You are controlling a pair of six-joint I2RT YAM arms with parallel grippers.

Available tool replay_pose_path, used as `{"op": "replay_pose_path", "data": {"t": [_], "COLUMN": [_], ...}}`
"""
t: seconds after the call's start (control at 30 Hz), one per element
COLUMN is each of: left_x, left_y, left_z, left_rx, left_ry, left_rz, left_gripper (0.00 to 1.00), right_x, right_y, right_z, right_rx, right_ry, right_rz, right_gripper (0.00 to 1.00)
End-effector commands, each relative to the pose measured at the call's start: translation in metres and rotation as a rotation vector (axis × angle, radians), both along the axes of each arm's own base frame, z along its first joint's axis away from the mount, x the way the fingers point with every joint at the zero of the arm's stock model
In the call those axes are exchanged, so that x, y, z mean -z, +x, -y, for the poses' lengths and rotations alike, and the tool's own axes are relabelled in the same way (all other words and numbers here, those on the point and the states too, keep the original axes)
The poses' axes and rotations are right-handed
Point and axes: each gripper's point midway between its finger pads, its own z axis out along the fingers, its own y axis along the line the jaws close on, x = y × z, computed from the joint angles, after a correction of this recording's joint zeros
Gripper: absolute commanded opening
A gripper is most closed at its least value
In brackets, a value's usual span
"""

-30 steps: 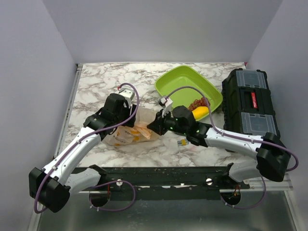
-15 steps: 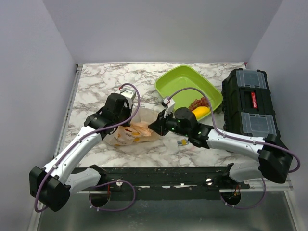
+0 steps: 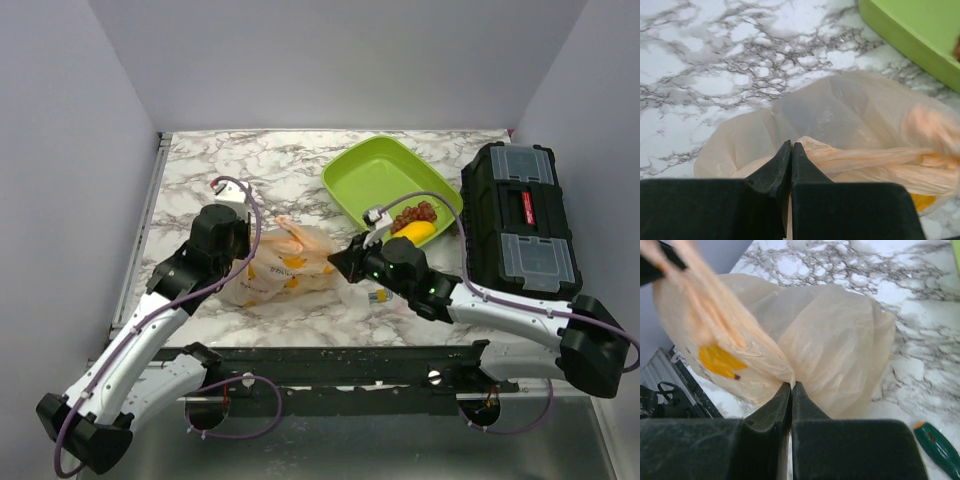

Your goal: Take the fake fruits out of the plastic bag

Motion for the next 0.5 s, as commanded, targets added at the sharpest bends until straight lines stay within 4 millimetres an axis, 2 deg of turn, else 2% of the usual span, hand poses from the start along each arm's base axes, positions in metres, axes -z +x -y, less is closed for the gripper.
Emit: {"op": "replay_pose_path", "data": {"t": [0.0,0.1,0.17,0.37,0.47], "left_x": [-0.026,-0.039,-0.043,-0.049,-0.048], "left_y": [0.002,-0.002,-0.004,-0.009,-0.01], "left_z": [-0.039,-0.049,-0.049,-0.028,-0.021], "left_rx": [-0.218,-0.261,-0.248,-0.117,-0.074], "left_ry": [-0.023,-0.051,-0.068,-0.121,-0.131], "left_rz": [0.16,0.22,0.248,0.269,0.266], "left_gripper": [0.0,0.0,0.0,0.0,0.0], "right_x": [-0.006,0.0,0.004,-0.012,-0.033], "right_y": [0.003,0.006,0.01,0.013,0.014], "right_z": [0.022,0.034,0.039,0.026,0.026], "right_rx": [0.135,0.215,0.26,0.197,0.194], "right_ry": [0.151,0.197,0.199,0.108,0.126], "right_rz": [-0.011,-0.042,-0.063,-0.018,-0.008], "right_gripper": [0.07,0.14,0.2,0.36,0.61]}}
